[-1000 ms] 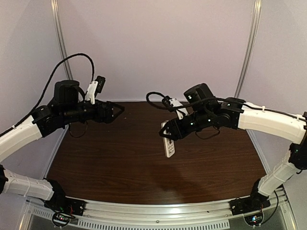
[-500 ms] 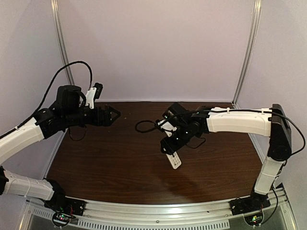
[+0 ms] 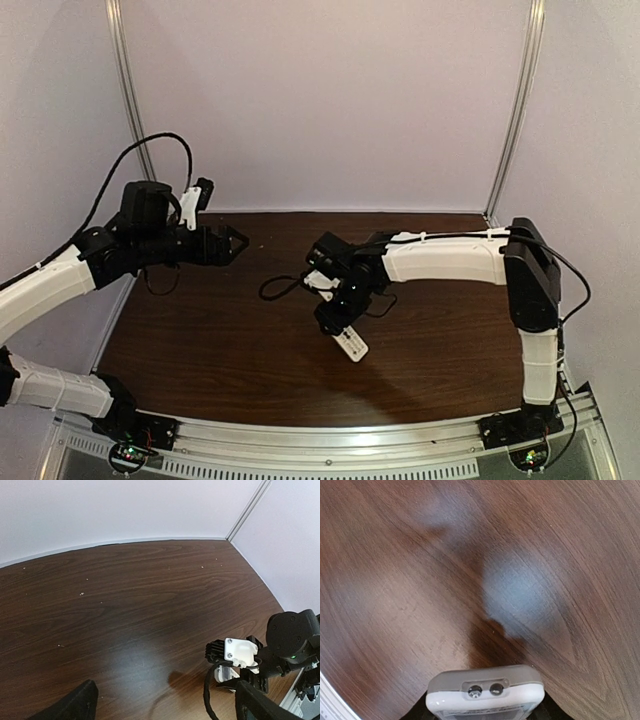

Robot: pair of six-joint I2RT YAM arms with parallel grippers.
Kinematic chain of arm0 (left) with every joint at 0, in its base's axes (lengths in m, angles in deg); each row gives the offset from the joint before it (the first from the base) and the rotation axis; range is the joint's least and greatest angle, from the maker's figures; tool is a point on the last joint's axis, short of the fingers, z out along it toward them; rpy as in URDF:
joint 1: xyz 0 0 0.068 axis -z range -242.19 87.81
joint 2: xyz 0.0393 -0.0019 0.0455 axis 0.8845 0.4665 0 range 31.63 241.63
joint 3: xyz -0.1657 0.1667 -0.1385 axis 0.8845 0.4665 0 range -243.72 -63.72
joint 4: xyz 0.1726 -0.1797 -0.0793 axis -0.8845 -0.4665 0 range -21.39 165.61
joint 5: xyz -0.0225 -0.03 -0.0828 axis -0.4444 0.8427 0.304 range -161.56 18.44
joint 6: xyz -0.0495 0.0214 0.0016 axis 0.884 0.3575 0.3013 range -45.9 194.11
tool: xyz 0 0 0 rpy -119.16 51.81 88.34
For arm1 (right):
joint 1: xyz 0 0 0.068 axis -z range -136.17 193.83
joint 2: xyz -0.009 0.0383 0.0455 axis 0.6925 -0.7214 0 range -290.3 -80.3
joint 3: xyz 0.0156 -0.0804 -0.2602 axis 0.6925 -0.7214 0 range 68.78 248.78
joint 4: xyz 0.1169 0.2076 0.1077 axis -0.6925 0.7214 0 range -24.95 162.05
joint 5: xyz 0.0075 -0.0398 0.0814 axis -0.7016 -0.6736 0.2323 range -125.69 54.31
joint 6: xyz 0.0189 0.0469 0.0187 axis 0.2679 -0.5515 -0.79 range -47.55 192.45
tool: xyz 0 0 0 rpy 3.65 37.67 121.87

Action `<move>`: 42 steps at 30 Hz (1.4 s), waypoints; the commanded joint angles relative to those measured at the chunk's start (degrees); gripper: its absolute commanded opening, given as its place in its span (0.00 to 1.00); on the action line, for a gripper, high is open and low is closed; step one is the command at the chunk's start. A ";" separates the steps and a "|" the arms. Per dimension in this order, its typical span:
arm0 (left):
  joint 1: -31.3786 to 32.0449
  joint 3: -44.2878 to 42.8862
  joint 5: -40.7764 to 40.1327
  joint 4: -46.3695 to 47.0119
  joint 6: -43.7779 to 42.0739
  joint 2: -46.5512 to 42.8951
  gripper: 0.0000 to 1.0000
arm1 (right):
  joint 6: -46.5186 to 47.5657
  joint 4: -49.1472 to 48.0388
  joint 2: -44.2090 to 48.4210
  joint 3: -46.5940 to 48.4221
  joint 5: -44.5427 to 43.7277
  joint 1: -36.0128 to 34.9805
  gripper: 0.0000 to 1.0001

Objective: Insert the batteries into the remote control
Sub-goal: Place the remote control at the center of the board, then reset both arms

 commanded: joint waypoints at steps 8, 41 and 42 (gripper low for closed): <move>-3.22 2.84 1.44 3.39 0.49 0.54 0.98 | -0.80 0.10 -9.13 3.15 -2.24 -1.97 0.34; -4.88 -8.45 2.90 -4.03 -0.11 4.54 0.97 | -6.35 -15.70 15.30 -7.00 0.98 -0.01 1.00; -4.89 -10.00 2.20 -5.05 -0.61 5.32 0.97 | -6.78 -17.19 17.48 -8.56 0.91 0.79 1.00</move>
